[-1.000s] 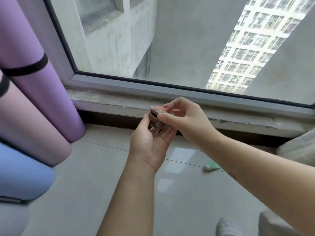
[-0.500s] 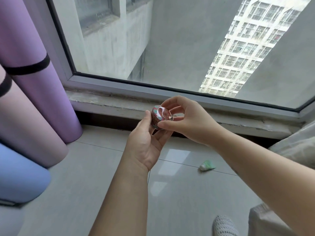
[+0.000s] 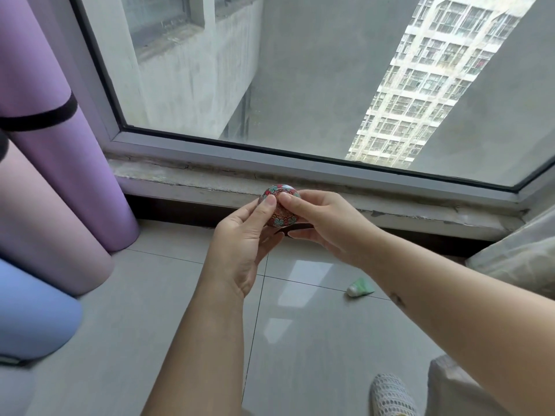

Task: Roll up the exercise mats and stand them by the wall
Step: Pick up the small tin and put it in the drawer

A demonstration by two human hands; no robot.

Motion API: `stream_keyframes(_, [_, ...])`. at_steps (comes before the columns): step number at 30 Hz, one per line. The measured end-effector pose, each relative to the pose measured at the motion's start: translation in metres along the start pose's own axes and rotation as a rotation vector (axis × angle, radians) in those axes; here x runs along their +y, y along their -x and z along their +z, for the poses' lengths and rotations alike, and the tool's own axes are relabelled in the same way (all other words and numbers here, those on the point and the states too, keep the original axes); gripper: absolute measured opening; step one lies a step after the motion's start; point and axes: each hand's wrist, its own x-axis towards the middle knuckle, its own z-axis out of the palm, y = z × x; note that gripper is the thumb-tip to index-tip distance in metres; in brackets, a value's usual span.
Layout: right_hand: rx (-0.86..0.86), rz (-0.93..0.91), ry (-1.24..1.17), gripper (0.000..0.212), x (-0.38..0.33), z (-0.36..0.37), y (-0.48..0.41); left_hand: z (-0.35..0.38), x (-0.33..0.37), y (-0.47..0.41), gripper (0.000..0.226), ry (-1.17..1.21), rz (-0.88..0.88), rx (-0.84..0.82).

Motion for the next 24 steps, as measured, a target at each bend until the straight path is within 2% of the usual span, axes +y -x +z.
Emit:
stream_keyframes(3, [-0.016,0.123,-0.177,0.03,0.001,0.001,-0.001,-0.001,-0.002,0.002,0.023,-0.03,0.018,0.016])
stream_keyframes(7, [-0.043,0.156,-0.323,0.029,-0.005,-0.001,0.002,0.002,-0.002,0.005,0.028,-0.017,0.066,-0.021])
stream_keyframes(10, [-0.059,0.122,-0.298,0.031,-0.009,-0.003,0.005,0.004,-0.002,0.008,0.032,0.029,0.105,-0.05])
stream_keyframes(15, [0.006,0.023,-0.176,0.013,-0.012,0.0,0.004,0.005,-0.001,0.009,0.03,0.098,0.159,-0.072])
stream_keyframes(20, [0.094,-0.008,-0.116,0.017,-0.008,-0.003,0.003,0.01,-0.004,0.011,0.024,0.049,0.208,-0.092])
stream_keyframes(24, [-0.013,0.052,-0.129,0.032,-0.01,-0.015,0.004,0.008,-0.003,0.01,0.021,-0.11,0.219,-0.102])
